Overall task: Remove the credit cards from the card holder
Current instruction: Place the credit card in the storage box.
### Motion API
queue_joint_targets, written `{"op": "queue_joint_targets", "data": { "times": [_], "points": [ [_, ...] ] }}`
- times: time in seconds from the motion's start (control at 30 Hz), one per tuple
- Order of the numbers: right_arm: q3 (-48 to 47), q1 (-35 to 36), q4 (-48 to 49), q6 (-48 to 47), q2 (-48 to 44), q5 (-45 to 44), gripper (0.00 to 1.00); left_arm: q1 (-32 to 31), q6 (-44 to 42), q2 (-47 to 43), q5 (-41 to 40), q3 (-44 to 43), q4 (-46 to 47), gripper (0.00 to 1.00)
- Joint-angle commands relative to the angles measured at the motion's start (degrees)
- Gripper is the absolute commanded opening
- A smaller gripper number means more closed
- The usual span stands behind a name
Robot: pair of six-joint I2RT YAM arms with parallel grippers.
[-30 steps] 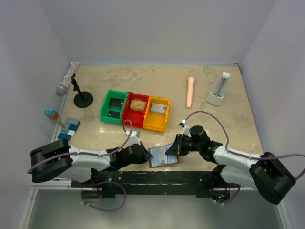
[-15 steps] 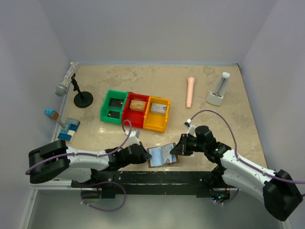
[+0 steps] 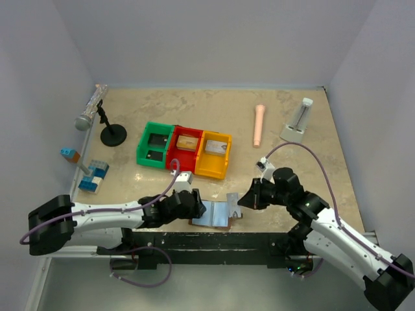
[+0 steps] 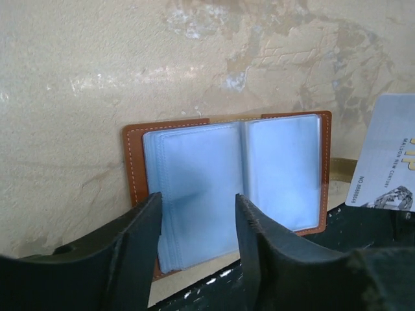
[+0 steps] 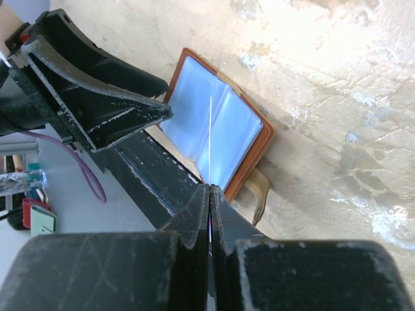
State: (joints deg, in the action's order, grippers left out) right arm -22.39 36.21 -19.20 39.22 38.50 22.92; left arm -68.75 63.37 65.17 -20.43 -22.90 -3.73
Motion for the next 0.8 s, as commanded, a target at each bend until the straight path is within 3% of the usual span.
{"op": "queue_joint_targets", "data": {
  "times": [0.0,0.1,0.37,0.47,0.57,0.77],
  "points": [
    [-6.08,-0.35,-6.72,-5.73,-1.85,-2.70,0.00,-0.07,-8.08,-3.20,-1.46,-7.24,-6.47,0.57],
    [-8.10,-0.26,-7.43,-7.66,-2.11,-1.57,0.00,-0.07,-10.10,-6.35,-1.20,-8.66,-6.21,0.59],
    [-15.31,-0.26,-9.36,-15.13,1.48,17.93,0.00,1.86,-21.26,-26.38,3.62,-1.03,5.46,0.57],
    [-17.24,0.09,-9.45,-17.25,4.38,27.41,0.00,5.02,-24.87,-33.15,12.74,2.23,10.66,0.59],
    [-17.68,2.98,-6.21,-16.37,7.28,32.88,0.00,9.06,-28.03,-35.02,28.02,2.24,12.95,0.59],
    [-22.16,11.34,-9.45,-20.33,11.06,29.38,0.00,9.86,-31.12,-29.14,42.82,-2.50,12.51,0.57]
  ]
}}
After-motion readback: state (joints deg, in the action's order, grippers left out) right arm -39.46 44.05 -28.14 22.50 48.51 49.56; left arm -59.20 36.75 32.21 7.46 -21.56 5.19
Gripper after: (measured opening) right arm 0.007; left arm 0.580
